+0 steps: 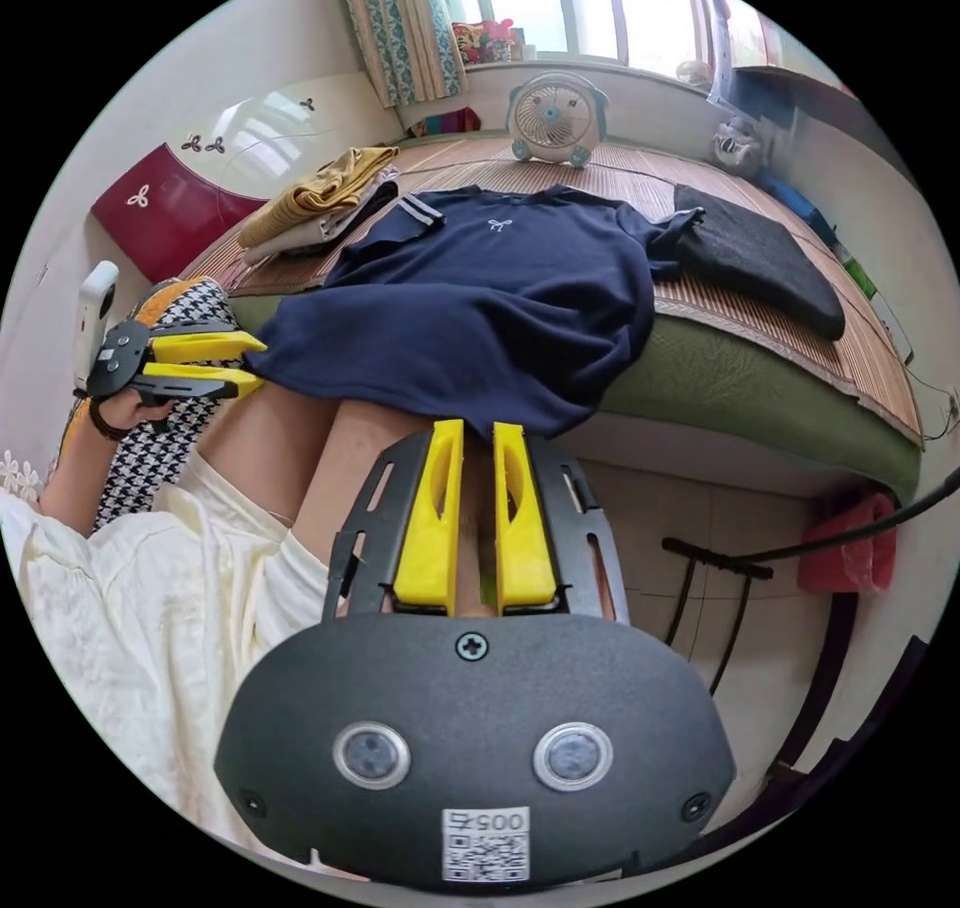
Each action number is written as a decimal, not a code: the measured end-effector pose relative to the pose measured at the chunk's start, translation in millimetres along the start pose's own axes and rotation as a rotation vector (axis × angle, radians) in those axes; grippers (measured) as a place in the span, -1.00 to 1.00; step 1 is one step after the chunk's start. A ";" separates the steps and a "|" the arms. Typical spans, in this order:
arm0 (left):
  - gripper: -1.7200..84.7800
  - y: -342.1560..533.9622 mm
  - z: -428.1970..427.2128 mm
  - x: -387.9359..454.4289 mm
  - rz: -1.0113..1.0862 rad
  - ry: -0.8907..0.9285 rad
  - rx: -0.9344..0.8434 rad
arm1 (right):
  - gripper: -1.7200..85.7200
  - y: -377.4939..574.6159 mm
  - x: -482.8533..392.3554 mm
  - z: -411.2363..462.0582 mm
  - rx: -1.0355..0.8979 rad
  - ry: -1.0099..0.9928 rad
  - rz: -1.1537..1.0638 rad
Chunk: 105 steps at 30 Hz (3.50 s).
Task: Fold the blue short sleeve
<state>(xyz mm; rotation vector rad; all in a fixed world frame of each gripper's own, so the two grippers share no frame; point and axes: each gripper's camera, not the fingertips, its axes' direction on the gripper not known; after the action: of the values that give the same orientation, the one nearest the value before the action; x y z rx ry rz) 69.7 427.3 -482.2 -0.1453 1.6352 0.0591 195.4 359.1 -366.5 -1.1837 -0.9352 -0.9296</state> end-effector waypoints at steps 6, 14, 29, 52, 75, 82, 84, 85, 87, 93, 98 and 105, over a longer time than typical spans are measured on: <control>-0.87 11.7 -12.9 -22.1 -0.064 0.085 0.056 | -0.76 12.4 -23.0 -5.9 0.053 -0.036 -0.073; -0.90 23.0 -61.8 -45.1 -0.152 0.129 0.287 | -0.68 11.3 -75.4 0.3 0.145 0.070 -0.155; -0.91 26.9 -94.2 -66.3 -0.166 0.147 0.394 | -0.85 13.2 -81.1 7.9 0.159 0.240 0.045; -0.92 -4.0 -58.3 -35.7 0.100 0.344 0.039 | -0.98 39.0 -48.9 -45.3 -0.102 0.202 -0.076; -0.73 -182.0 26.8 -182.2 -0.361 -0.015 0.059 | -0.83 -46.0 -128.2 -12.7 0.029 0.095 -0.092; -0.73 -217.5 83.0 -207.7 -0.416 -0.040 -0.087 | -0.81 -49.7 -125.8 -12.3 0.027 0.106 -0.128; -0.74 -222.1 93.2 -210.6 -0.412 -0.047 -0.118 | -0.81 -51.8 -123.7 -12.1 0.028 0.105 -0.131; -0.74 -223.1 94.4 -211.1 -0.404 -0.057 -0.103 | -0.81 -53.1 -122.3 -12.0 0.029 0.105 -0.133; -0.76 -223.4 94.0 -213.0 -0.409 -0.064 -0.094 | -0.81 -55.0 -120.0 -12.1 0.031 0.103 -0.131; -0.86 -215.4 88.4 -232.4 -0.475 -0.002 -0.062 | -0.83 -62.3 -109.9 -13.9 0.039 0.081 -0.116; -0.88 -209.5 61.8 -242.8 -0.492 -0.016 0.011 | -0.82 -69.0 -103.6 -16.3 0.039 0.083 -0.112; -0.91 -162.0 -33.2 -294.3 -0.710 -0.107 0.316 | -0.82 -79.2 -96.4 -20.0 0.033 0.090 -0.113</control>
<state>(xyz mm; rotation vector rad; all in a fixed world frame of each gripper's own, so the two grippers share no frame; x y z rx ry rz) 76.6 279.9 -178.6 -0.4605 1.3875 -0.7170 90.8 337.6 -433.9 -1.0610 -0.9484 -1.0453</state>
